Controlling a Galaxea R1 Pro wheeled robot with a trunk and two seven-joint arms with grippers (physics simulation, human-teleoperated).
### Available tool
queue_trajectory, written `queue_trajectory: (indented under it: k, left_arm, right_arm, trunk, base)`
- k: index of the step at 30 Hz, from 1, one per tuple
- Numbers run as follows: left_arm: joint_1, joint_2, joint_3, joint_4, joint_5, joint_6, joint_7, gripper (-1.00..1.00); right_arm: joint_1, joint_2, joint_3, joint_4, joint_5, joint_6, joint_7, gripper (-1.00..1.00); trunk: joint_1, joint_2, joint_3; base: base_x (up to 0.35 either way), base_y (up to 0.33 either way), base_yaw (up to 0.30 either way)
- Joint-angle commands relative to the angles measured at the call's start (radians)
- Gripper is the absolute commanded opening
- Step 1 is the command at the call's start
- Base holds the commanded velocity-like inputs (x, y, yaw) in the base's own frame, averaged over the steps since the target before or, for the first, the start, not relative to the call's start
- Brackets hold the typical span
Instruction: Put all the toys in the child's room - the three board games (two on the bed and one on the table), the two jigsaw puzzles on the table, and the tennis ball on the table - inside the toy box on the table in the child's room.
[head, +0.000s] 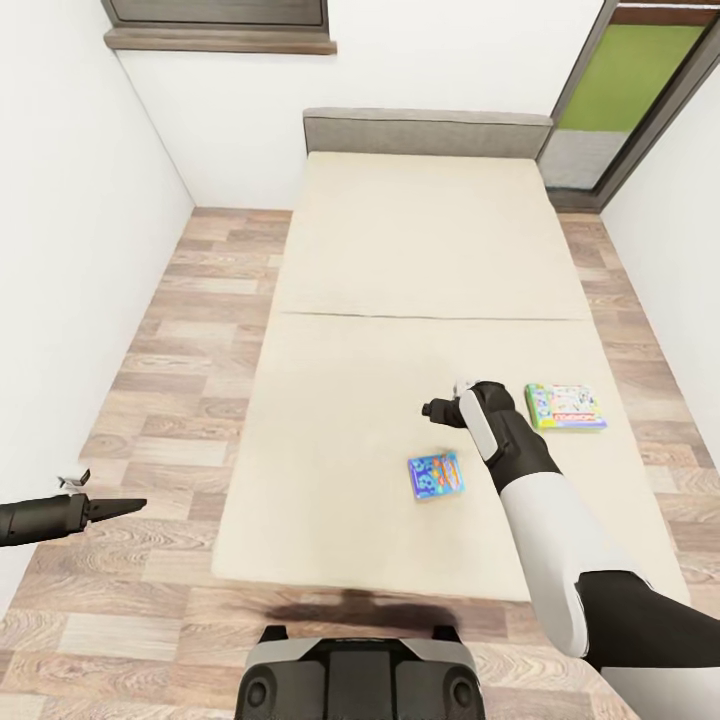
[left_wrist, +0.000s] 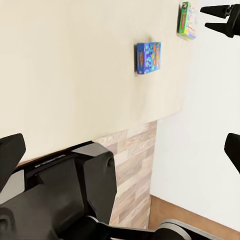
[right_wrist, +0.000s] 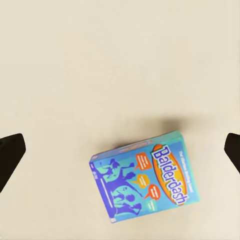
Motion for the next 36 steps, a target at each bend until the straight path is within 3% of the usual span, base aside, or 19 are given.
queue_trajectory:
  k: [1,23,36]
  left_arm:
    - [0.0,0.0,-0.001,0.0,0.0,0.011,-0.004,1.0]
    - [0.0,0.002,0.0,0.0,0.0,0.011,-0.004,1.0]
    - [0.0,0.002,0.0,0.0,0.0,0.011,-0.004,1.0]
  right_arm:
    - [-0.001,0.001,-0.002,-0.001,-0.011,0.003,-0.009,1.0]
    - [-0.004,0.0,-0.003,-0.004,-0.009,0.01,-0.01,1.0]
    - [-0.085,0.001,-0.003,-0.002,-0.003,0.064,-0.035,1.0]
  trunk:
    - [0.0,-0.002,-0.003]
    - [0.0,-0.002,-0.039]
    - [0.0,-0.002,-0.061]
  base:
    - [0.0,0.0,0.0]
    - [0.0,0.0,0.0]
    - [0.0,0.0,0.0]
